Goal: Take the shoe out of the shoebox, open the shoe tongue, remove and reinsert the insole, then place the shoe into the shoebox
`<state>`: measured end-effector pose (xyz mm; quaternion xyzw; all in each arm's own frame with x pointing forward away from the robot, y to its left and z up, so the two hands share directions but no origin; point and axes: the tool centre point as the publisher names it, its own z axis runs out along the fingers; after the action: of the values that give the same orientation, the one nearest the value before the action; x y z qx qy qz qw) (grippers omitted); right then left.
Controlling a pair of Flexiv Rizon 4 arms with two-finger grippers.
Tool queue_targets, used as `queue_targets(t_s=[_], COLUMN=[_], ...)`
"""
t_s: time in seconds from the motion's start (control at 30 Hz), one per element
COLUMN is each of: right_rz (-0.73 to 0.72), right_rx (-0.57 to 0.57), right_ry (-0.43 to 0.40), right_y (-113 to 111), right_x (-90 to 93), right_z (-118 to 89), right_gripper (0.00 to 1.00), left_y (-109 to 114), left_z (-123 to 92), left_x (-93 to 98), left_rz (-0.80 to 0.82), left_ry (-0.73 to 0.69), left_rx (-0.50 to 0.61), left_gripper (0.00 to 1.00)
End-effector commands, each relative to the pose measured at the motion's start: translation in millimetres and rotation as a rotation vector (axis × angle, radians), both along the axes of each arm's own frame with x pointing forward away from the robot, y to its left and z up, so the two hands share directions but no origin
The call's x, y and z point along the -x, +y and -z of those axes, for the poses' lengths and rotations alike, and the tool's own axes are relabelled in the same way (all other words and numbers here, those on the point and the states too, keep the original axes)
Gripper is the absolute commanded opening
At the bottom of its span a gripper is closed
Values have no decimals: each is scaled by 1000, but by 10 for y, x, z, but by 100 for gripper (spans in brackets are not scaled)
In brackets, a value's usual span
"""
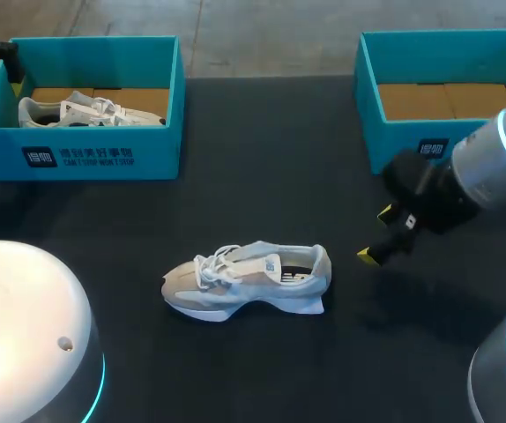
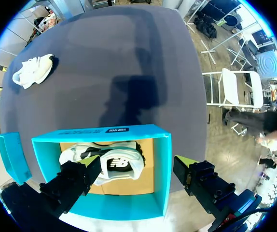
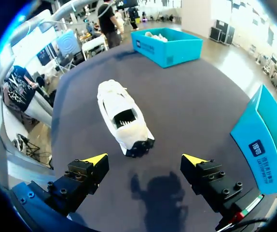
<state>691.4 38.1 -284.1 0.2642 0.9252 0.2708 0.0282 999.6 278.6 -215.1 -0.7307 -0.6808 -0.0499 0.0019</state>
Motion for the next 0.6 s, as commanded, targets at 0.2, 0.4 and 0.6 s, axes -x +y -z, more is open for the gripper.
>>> queue_targets(t_s=[0.2, 0.4, 0.6], right_rz=[10, -158, -240], right_rx=[-62, -112, -183], right_ry=[-43, -148, -196], right_y=[-36, -4, -30], right_x=[69, 27, -95], right_z=[13, 222, 386], right_gripper=[100, 100, 100], left_y=[2, 2, 2], left_z=[-4, -4, -4], left_x=[14, 14, 14], left_rz=[0, 0, 0], left_ry=[-3, -3, -3], left_rx=[-1, -1, -1], left_gripper=[100, 100, 100])
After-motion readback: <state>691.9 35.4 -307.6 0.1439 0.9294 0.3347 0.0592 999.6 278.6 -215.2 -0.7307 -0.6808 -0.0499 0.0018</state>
